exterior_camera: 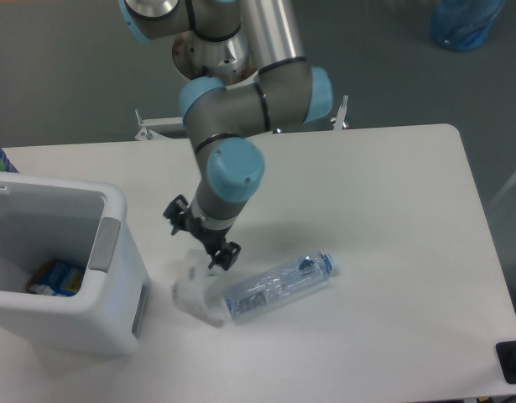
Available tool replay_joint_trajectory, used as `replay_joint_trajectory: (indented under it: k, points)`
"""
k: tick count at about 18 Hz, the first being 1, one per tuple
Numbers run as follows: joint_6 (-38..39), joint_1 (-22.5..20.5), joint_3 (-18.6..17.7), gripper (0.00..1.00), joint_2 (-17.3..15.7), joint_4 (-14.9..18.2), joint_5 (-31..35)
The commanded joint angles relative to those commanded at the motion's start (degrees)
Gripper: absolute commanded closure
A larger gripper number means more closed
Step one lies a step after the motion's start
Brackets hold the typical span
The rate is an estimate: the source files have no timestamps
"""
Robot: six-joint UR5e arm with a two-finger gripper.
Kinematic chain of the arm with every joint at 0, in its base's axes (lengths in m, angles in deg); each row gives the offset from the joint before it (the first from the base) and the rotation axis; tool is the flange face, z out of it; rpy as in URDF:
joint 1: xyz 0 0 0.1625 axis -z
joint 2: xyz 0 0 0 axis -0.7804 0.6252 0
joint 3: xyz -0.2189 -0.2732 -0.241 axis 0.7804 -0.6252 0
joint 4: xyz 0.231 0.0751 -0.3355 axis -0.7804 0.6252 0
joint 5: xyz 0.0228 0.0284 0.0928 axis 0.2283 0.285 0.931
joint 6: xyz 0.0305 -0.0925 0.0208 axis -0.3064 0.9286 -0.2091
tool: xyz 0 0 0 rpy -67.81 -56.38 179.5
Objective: Place the trash in the trash can
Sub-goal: 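Lower the gripper and pinch the white tissue, lifting it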
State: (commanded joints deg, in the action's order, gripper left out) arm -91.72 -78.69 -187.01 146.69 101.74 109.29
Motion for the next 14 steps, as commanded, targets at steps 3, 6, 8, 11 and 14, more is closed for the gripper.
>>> replay_joint_trajectory:
  k: [3, 6, 8, 11, 14]
  points:
    - [3.2, 0.7, 0.3, 0.96, 0.3, -0.1, 1.4]
    - [4.5, 0.8, 0.9, 1.0, 0.4, 0.2, 1.7]
    - [4.6, 0.8, 1.2, 1.0, 0.1, 0.3, 1.5]
    - [4.8, 0.7, 2.0, 1.0, -0.3, 0.3, 1.1]
    - [6.3, 0.1, 3.9, 1.0, -0.5, 0.5, -0.2]
